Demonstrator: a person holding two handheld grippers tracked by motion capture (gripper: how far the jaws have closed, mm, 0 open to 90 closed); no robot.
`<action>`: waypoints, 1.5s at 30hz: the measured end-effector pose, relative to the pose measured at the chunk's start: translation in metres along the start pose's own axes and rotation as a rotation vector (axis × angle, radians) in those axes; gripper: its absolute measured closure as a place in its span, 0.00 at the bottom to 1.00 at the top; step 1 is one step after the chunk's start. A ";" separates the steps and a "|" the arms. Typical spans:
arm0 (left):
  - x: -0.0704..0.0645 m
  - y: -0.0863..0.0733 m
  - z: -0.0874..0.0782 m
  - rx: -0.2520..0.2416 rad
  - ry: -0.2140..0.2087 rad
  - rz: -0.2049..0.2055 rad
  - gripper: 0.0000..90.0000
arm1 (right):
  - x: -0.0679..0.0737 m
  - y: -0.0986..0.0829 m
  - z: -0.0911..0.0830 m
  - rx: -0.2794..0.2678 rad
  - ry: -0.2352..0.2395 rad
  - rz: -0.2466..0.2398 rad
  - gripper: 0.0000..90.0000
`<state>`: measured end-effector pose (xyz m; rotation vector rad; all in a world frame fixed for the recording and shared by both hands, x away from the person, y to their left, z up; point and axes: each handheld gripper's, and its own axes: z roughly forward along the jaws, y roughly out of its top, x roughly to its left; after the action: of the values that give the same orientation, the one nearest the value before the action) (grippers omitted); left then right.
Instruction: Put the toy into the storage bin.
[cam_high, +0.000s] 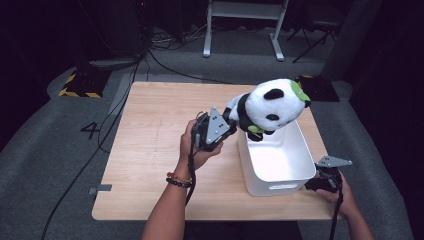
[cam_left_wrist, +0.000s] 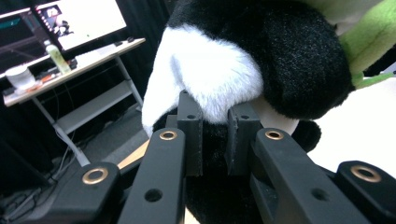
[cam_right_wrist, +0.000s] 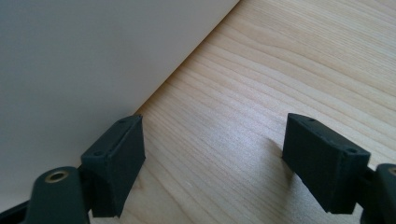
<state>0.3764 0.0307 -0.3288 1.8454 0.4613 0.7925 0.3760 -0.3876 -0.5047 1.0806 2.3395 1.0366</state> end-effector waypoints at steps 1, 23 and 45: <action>-0.004 0.002 0.004 0.002 -0.009 0.008 0.88 | 0.000 0.000 0.000 0.000 0.000 0.000 0.23; -0.048 -0.003 0.052 0.070 -0.115 0.109 0.88 | 0.000 0.000 0.000 0.001 0.001 0.004 0.23; -0.044 0.004 0.078 0.260 -0.222 0.198 0.86 | 0.000 0.000 0.000 0.001 0.000 0.006 0.23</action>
<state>0.3998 -0.0509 -0.3589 2.2189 0.2504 0.6707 0.3757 -0.3874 -0.5046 1.0882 2.3383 1.0375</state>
